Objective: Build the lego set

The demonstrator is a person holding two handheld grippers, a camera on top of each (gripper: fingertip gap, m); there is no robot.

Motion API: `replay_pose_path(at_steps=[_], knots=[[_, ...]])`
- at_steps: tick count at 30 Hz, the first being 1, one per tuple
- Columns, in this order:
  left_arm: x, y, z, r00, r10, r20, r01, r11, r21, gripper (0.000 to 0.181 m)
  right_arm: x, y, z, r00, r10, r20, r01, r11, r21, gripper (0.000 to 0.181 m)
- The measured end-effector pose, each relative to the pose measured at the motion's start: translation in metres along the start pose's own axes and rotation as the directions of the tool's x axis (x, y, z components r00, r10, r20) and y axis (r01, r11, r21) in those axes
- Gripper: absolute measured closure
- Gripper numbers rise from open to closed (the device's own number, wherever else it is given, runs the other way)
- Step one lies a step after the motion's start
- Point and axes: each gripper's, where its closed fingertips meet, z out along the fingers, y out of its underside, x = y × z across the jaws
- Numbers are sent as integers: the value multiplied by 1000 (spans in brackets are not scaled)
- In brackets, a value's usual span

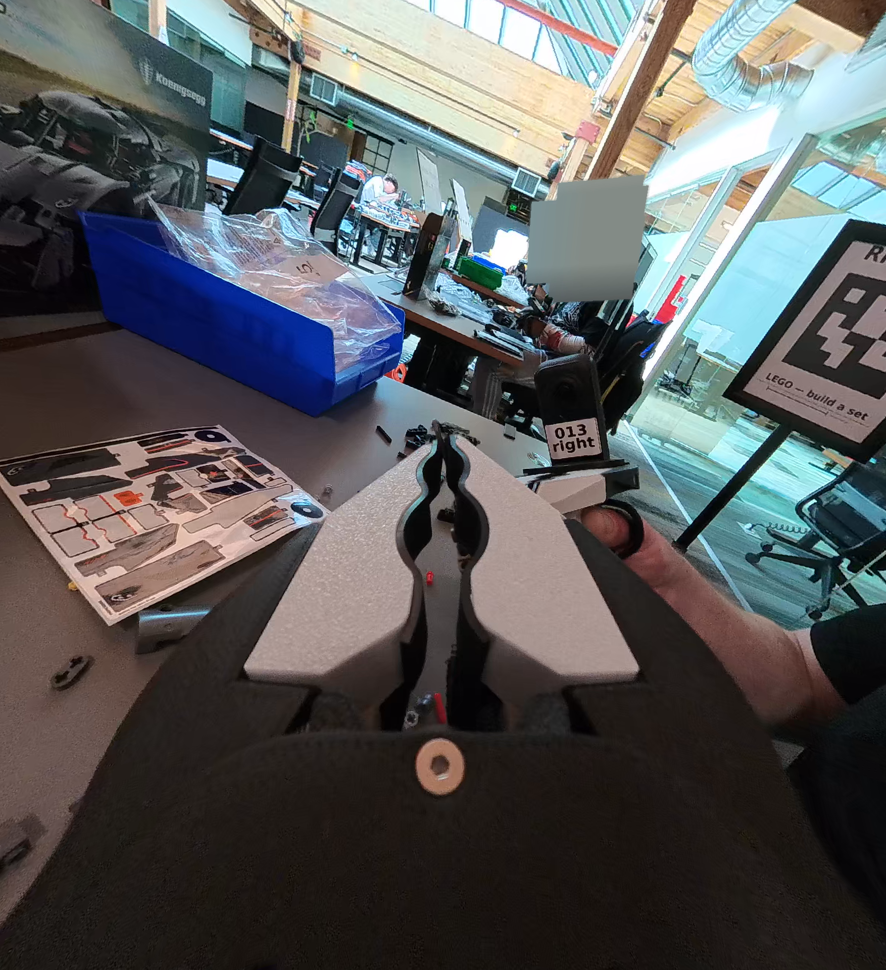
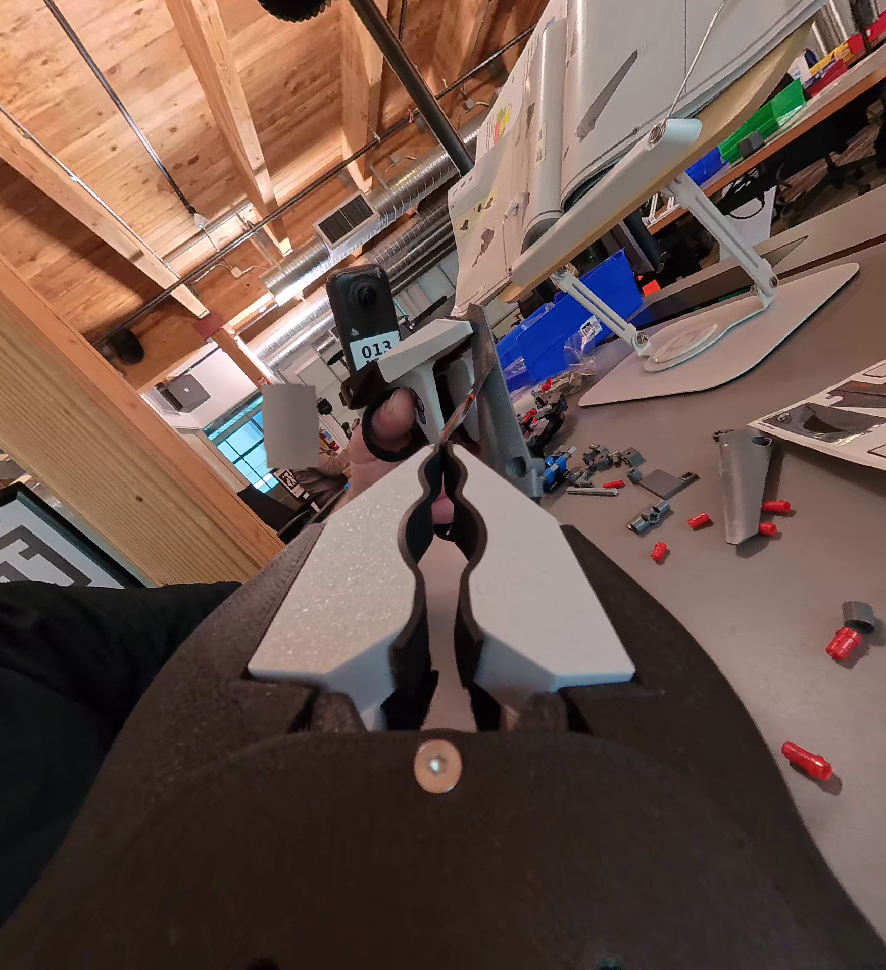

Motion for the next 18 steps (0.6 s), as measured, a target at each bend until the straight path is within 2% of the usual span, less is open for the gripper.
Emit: replay_pose_path(at_steps=[5,16,18], knots=[[4,-1,0,998,57,3,-57,998,-5,181,-7,-4,-2,1000,5,12,-5,1000,7,181],[10,-1,4,952,295,82,-292,955,-46,181,-34,-20,0,997,-18,73,15,999,41,181],[12,-2,3,960,273,64,-271,962,-32,181,-38,-24,0,997,-38,67,35,998,43,181]])
